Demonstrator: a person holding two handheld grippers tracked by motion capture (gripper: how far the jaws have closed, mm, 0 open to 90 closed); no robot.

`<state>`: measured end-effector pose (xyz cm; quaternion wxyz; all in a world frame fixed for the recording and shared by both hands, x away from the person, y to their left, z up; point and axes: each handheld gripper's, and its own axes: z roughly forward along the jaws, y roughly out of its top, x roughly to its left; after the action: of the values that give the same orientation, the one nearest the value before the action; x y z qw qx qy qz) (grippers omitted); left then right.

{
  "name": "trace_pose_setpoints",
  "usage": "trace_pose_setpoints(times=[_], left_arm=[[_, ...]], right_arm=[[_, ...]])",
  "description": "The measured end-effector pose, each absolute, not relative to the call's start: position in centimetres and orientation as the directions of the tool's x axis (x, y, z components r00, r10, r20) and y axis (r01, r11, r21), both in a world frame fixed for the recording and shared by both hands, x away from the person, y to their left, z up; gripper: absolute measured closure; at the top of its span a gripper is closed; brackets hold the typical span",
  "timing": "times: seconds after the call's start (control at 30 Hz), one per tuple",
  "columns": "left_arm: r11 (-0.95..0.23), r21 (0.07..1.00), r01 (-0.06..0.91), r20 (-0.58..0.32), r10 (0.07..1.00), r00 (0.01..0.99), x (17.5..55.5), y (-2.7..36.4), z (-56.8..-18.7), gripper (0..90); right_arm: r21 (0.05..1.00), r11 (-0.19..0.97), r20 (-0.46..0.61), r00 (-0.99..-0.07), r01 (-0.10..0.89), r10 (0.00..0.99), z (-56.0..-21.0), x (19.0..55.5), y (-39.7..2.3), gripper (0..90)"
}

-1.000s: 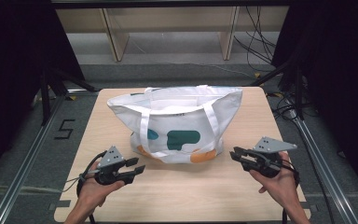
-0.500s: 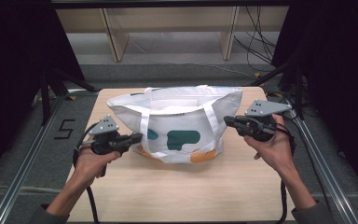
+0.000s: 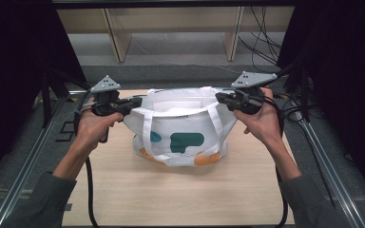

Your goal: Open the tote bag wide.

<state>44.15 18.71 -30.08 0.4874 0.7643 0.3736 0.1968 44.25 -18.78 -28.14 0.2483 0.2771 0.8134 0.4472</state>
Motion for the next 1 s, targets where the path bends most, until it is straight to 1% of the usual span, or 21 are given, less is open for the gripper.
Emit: trace_pose_setpoints(times=[0.03,0.07,0.17,0.2,0.23,0.27,0.3,0.33,0.4,0.43,0.47,0.5,0.53,0.63,0.77,0.8,0.9,0.97,1.0], left_arm=[[-0.246,0.892,0.379,-0.063,0.763,0.643,44.2,18.7,-30.1,88.9],[-0.254,0.88,0.401,-0.07,0.765,0.64,45.0,18.6,-30.5,88.4],[-0.244,0.874,0.42,-0.085,0.774,0.627,45.9,18.3,-31.1,88.2],[-0.241,0.874,0.422,-0.092,0.772,0.629,46.2,18.2,-31.3,88.2],[-0.246,0.869,0.43,-0.093,0.772,0.629,46.5,18.1,-31.6,88.3],[-0.248,0.863,0.441,-0.1,0.772,0.628,46.7,18.0,-32.0,88.2],[-0.247,0.859,0.449,-0.109,0.768,0.631,46.8,17.8,-32.4,88.2],[-0.27,0.854,0.445,-0.09,0.765,0.638,46.9,17.8,-32.8,88.2],[-0.277,0.847,0.454,-0.095,0.761,0.641,47.0,17.8,-33.5,88.2],[-0.256,0.849,0.461,-0.115,0.764,0.635,47.1,17.7,-33.9,88.2],[-0.274,0.839,0.47,-0.111,0.76,0.641,47.2,17.7,-34.4,88.3],[-0.279,0.832,0.479,-0.11,0.764,0.636,47.3,17.6,-35.1,88.2],[-0.288,0.824,0.488,-0.112,0.762,0.638,47.4,17.6,-35.6,88.2],[-0.309,0.8,0.514,-0.112,0.765,0.634,47.7,17.5,-37.8,88.1],[-0.323,0.759,0.565,-0.139,0.767,0.626,48.0,17.2,-41.1,88.3],[-0.336,0.749,0.571,-0.143,0.76,0.634,48.0,17.1,-41.9,88.3],[-0.336,0.73,0.595,-0.166,0.758,0.631,47.8,17.1,-43.8,88.9],[-0.308,0.732,0.607,-0.205,0.751,0.628,47.8,17.3,-44.1,89.2],[-0.311,0.731,0.607,-0.202,0.752,0.628,47.7,17.4,-44.0,89.1]], right_arm=[[0.86,0.451,-0.156,-0.719,0.239,0.677,-28.2,44.6,-18.5,89.2],[0.85,0.461,-0.148,-0.724,0.254,0.673,-28.2,45.1,-18.2,89.0],[0.847,0.468,-0.158,-0.721,0.252,0.674,-28.5,45.8,-17.7,89.0],[0.835,0.477,-0.152,-0.719,0.274,0.679,-28.8,46.1,-17.2,89.0],[0.829,0.499,-0.177,-0.727,0.253,0.663,-29.0,46.4,-17.1,89.0],[0.812,0.512,-0.168,-0.729,0.279,0.663,-29.4,46.5,-16.7,89.0],[0.797,0.539,-0.19,-0.733,0.273,0.653,-29.8,46.9,-16.6,89.0],[0.781,0.543,-0.169,-0.733,0.308,0.659,-30.3,46.9,-16.5,89.0],[0.755,0.558,-0.148,-0.739,0.345,0.658,-31.3,47.1,-16.4,89.7],[0.737,0.581,-0.161,-0.746,0.344,0.646,-31.8,47.3,-16.4,89.8],[0.722,0.582,-0.144,-0.742,0.373,0.654,-32.2,47.2,-16.4,90.0],[0.724,0.582,-0.152,-0.738,0.37,0.658,-32.8,47.3,-16.4,90.0],[0.71,0.588,-0.133,-0.746,0.388,0.653,-33.5,47.3,-16.4,90.0],[0.67,0.614,-0.122,-0.755,0.416,0.645,-35.0,47.3,-16.3,90.0],[0.635,0.627,-0.106,-0.753,0.451,0.649,-38.1,47.3,-16.2,90.0],[0.615,0.647,-0.099,-0.77,0.451,0.63,-38.9,47.3,-16.3,90.0],[0.626,0.605,-0.052,-0.748,0.492,0.662,-40.9,46.8,-16.3,90.0],[0.62,0.609,-0.032,-0.76,0.494,0.649,-41.6,46.6,-16.6,90.0],[0.622,0.605,-0.03,-0.756,0.498,0.654,-41.9,46.6,-16.7,90.0]])
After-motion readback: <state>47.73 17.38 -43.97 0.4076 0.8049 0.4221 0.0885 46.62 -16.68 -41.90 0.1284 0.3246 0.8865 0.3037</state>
